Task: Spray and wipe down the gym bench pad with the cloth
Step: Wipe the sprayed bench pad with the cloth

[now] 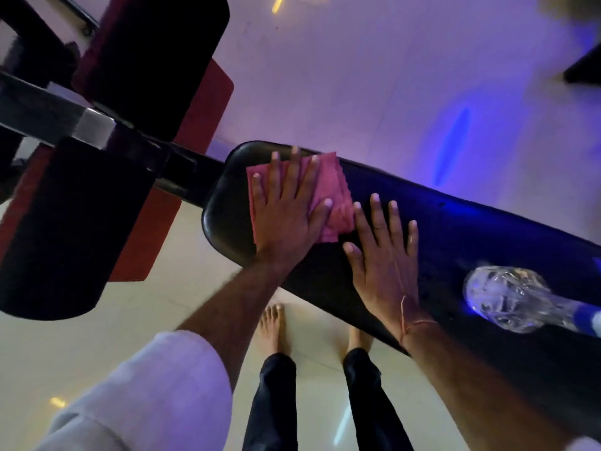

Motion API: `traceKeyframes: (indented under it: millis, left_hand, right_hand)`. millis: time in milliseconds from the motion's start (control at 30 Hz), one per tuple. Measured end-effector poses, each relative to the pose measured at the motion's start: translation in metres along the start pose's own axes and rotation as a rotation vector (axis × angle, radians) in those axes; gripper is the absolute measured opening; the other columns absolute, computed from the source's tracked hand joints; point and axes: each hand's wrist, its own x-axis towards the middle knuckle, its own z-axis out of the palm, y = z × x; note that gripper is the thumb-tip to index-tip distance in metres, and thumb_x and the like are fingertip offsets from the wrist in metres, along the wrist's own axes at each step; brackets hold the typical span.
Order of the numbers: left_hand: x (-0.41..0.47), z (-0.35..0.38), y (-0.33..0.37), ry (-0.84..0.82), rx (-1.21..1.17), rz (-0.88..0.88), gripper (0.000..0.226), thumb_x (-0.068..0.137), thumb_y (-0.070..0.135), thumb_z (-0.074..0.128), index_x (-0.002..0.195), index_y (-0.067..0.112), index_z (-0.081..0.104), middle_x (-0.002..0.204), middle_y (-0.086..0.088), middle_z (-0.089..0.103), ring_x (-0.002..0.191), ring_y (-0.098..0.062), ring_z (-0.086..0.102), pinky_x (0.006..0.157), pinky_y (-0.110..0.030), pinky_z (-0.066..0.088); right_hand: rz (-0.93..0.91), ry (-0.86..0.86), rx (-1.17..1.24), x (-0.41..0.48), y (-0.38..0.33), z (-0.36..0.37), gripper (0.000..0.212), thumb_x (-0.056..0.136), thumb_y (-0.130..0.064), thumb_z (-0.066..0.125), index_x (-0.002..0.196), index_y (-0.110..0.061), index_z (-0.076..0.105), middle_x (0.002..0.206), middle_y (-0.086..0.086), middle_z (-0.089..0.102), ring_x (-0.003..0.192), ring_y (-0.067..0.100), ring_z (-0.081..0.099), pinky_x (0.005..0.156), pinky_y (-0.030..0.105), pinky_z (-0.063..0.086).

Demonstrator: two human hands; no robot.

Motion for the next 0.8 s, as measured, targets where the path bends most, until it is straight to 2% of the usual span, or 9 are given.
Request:
traceKeyframes:
  millis: [67,167,200,267,400,533,600,700,800]
  left_hand:
    - [0.004,0.001,0.005,0.005,0.005,0.043,0.069,0.107,0.06,0.02,0.167,0.028,0.013,0.176,-0.009,0.007,0.162,-0.036,0.004,0.128,-0.062,0.007]
    - [-0.015,0.0,0.004,-0.054,0.014,0.303,0.067,0.108,0.059,0.02,0.167,0.03,0.012,0.176,-0.007,0.006,0.162,-0.035,0.002,0.127,-0.062,0.01]
    - [-0.015,-0.001,0.001,-0.077,0.02,0.339,0.067,0.108,0.059,0.02,0.167,0.03,0.011,0.176,-0.006,0.005,0.162,-0.034,0.001,0.127,-0.062,0.009]
    - [0.007,-0.004,-0.001,-0.083,0.018,0.333,0.068,0.107,0.06,0.021,0.167,0.03,0.011,0.176,-0.004,0.003,0.163,-0.033,0.0,0.128,-0.06,0.006]
    - [0.051,-0.008,0.015,-0.06,0.024,0.22,0.061,0.108,0.056,0.024,0.163,0.03,0.028,0.174,-0.006,0.018,0.161,-0.035,0.015,0.127,-0.062,0.011]
    - [0.003,-0.003,0.016,-0.11,0.04,0.487,0.062,0.109,0.056,0.028,0.166,0.034,0.017,0.176,-0.004,0.008,0.162,-0.035,0.005,0.127,-0.062,0.01]
    - [0.009,-0.002,0.015,-0.13,0.028,0.532,0.063,0.109,0.058,0.027,0.166,0.034,0.016,0.176,-0.002,0.007,0.162,-0.034,0.002,0.127,-0.062,0.009]
    - [0.049,-0.001,0.033,-0.112,0.001,0.466,0.062,0.108,0.059,0.023,0.165,0.035,0.024,0.176,-0.002,0.013,0.162,-0.034,0.007,0.127,-0.063,0.008]
    - [0.035,0.003,0.046,-0.085,0.003,0.41,0.059,0.109,0.056,0.024,0.164,0.035,0.025,0.175,-0.003,0.014,0.162,-0.036,0.008,0.126,-0.065,0.008]
  right_hand:
    - [0.071,0.044,0.011,-0.003,0.0,0.004,0.069,0.106,-0.063,0.001,0.167,-0.031,0.007,0.177,0.002,-0.002,0.163,0.028,-0.004,0.129,0.058,-0.002]
    - [0.157,0.077,0.008,-0.013,-0.001,0.008,0.068,0.107,-0.06,0.007,0.168,-0.03,0.01,0.177,0.003,0.0,0.163,0.029,-0.003,0.13,0.06,0.002]
    - [0.172,0.077,-0.001,-0.015,-0.002,0.01,0.068,0.107,-0.06,0.008,0.168,-0.03,0.01,0.177,0.003,-0.001,0.163,0.029,-0.002,0.13,0.061,0.004]
    - [0.198,0.083,0.0,-0.019,-0.003,0.011,0.067,0.108,-0.059,0.01,0.168,-0.029,0.011,0.177,0.003,0.001,0.164,0.03,0.0,0.129,0.062,0.007]
    - [0.271,0.149,0.016,-0.022,-0.003,0.013,0.066,0.109,-0.056,0.016,0.167,-0.025,0.02,0.177,0.005,0.011,0.163,0.032,0.011,0.128,0.064,0.013]
    - [0.308,0.141,0.025,-0.033,0.002,0.014,0.07,0.108,-0.059,0.01,0.168,-0.024,0.02,0.177,0.005,0.01,0.163,0.031,0.01,0.128,0.063,0.015]
    - [0.29,0.14,0.032,-0.037,0.006,0.015,0.069,0.108,-0.06,0.01,0.168,-0.025,0.019,0.177,0.004,0.008,0.163,0.03,0.008,0.128,0.062,0.015]
    - [0.273,0.154,0.024,-0.038,0.011,0.018,0.067,0.109,-0.058,0.014,0.167,-0.026,0.02,0.177,0.004,0.009,0.163,0.03,0.01,0.128,0.062,0.017]
    - [0.266,0.161,0.024,-0.038,0.011,0.021,0.067,0.109,-0.058,0.016,0.167,-0.026,0.02,0.177,0.004,0.01,0.163,0.03,0.01,0.128,0.062,0.016]
